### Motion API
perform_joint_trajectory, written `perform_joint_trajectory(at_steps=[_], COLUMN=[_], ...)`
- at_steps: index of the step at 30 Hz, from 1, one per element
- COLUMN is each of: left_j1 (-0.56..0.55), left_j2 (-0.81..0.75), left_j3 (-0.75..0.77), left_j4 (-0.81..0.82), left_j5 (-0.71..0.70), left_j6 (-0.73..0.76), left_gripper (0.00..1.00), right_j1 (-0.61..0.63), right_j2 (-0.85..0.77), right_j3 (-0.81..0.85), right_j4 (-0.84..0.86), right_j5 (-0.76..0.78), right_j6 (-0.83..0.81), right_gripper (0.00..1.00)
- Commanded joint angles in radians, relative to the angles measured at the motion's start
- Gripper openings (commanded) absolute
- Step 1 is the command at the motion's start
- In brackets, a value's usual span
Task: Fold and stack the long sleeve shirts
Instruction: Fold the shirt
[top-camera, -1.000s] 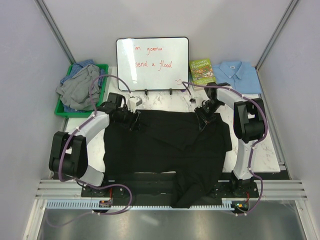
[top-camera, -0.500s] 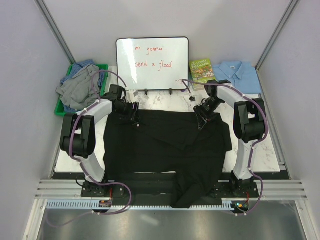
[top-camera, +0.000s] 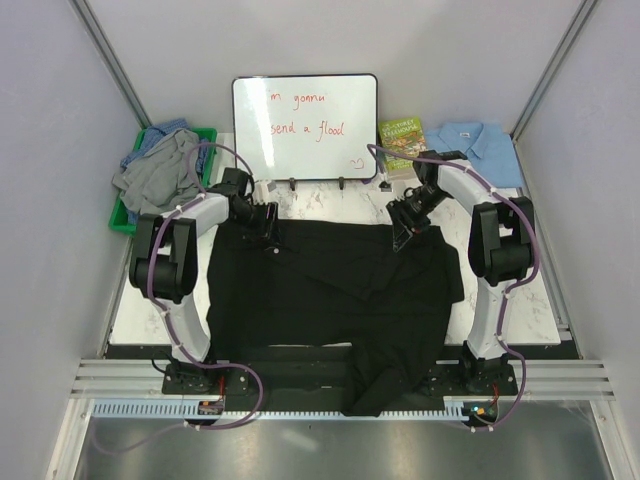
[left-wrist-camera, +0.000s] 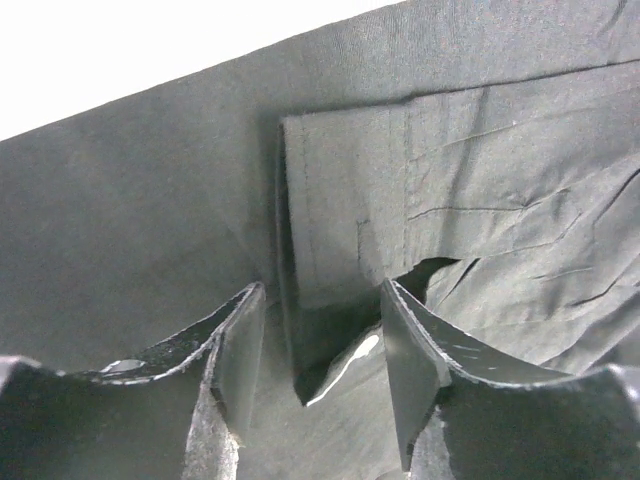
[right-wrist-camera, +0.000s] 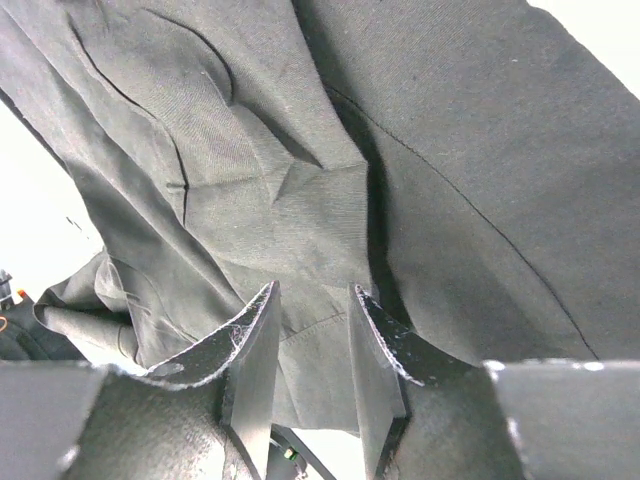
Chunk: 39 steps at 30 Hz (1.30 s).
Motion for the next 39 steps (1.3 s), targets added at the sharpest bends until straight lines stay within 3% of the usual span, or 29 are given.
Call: perform_joint_trajectory(at_steps=[1, 6, 11, 19, 24, 27, 32, 34, 39], left_j1=[0.002, 0.004, 0.002, -0.001, -0.035, -0.117, -0.373, -0.496, -0.676], left_j2=[0.039, 0.065, 0.010, -0.010, -0.100, -0.223, -0.474, -0.538, -0.614], left_j3=[0.037, 0.046, 0.026, 0.024, 0.055, 0.090, 0.113, 0.093, 0.151], left_j4=[0.003, 0.014, 0.057, 0.063, 0.036, -0.070, -0.365, -0.396, -0.449], left_j5=[0.074, 0.090, 0.217, 0.271, 0.321, 0.339, 0.334, 0.324, 0.377], left_j6=[-0.061, -0.084, -0.074, -0.060, 0.061, 0.259, 0.634, 0.679, 0.655], left_gripper=[0.57, 0.54, 0.33, 0.02, 0.02, 0.02, 0.02, 0.02, 0.02], right_j1=[-0.013, -0.017, -0.019, -0.033, -0.065, -0.083, -0.097, -0.097, -0.085], right_j2=[-0.030, -0.035, -0.036, -0.024, -0.027, -0.050, -0.131, -0.138, -0.162], right_j3=[0.032, 0.027, 0.023, 0.026, 0.058, 0.086, 0.076, 0.076, -0.011], right_j4=[-0.015, -0.014, -0.012, 0.005, 0.029, 0.100, 0.216, 0.238, 0.246], right_j5=[-0.044, -0.049, -0.052, -0.075, -0.101, -0.124, -0.121, -0.130, -0.182], right_j6=[-0.016, -0.011, -0.006, 0.007, 0.043, 0.079, 0.107, 0.107, 0.090], right_gripper=[0.41, 0.41, 0.41, 0.41, 0.41, 0.42, 0.44, 0.44, 0.42])
